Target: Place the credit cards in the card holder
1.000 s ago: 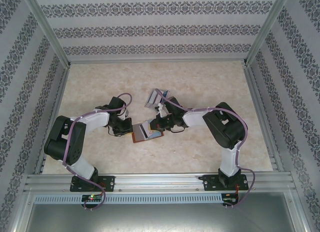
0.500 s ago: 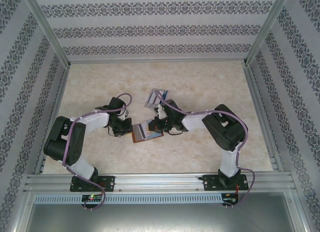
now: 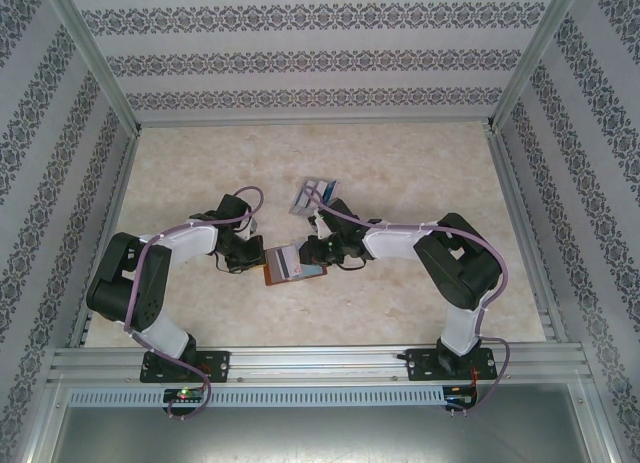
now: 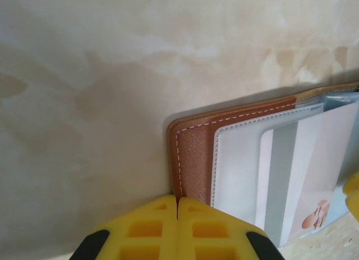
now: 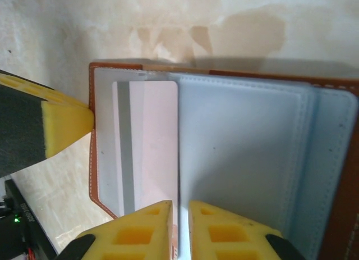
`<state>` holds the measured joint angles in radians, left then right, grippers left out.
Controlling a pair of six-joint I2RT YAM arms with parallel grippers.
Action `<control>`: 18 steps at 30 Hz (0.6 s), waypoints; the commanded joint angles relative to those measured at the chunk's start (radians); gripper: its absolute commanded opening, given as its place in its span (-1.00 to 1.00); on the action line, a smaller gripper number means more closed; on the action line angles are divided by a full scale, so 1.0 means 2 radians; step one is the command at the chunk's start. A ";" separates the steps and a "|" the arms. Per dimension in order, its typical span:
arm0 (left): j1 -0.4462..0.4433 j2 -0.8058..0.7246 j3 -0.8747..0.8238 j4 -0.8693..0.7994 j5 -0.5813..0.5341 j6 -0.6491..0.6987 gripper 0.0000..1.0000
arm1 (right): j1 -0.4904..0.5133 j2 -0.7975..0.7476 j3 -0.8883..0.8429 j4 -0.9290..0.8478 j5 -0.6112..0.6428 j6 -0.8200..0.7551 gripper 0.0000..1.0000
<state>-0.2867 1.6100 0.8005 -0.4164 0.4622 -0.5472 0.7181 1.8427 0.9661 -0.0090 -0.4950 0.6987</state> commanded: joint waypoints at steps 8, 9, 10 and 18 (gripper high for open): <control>0.000 0.013 -0.018 0.025 -0.018 -0.006 -1.00 | 0.028 0.027 0.043 -0.035 0.012 -0.011 -0.66; 0.000 0.013 -0.018 0.025 -0.017 -0.007 -1.00 | 0.030 0.030 0.048 -0.037 0.013 -0.011 -0.67; 0.000 0.013 -0.019 0.026 -0.017 -0.007 -1.00 | 0.033 0.033 0.053 -0.038 0.012 -0.012 -0.69; 0.000 0.013 -0.020 0.032 -0.013 -0.010 -1.00 | 0.043 0.049 0.078 -0.034 -0.003 -0.010 -0.70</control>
<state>-0.2863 1.6081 0.7959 -0.4095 0.4656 -0.5583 0.7906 1.9198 1.0935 -0.0715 -0.4870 0.6952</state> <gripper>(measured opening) 0.050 0.152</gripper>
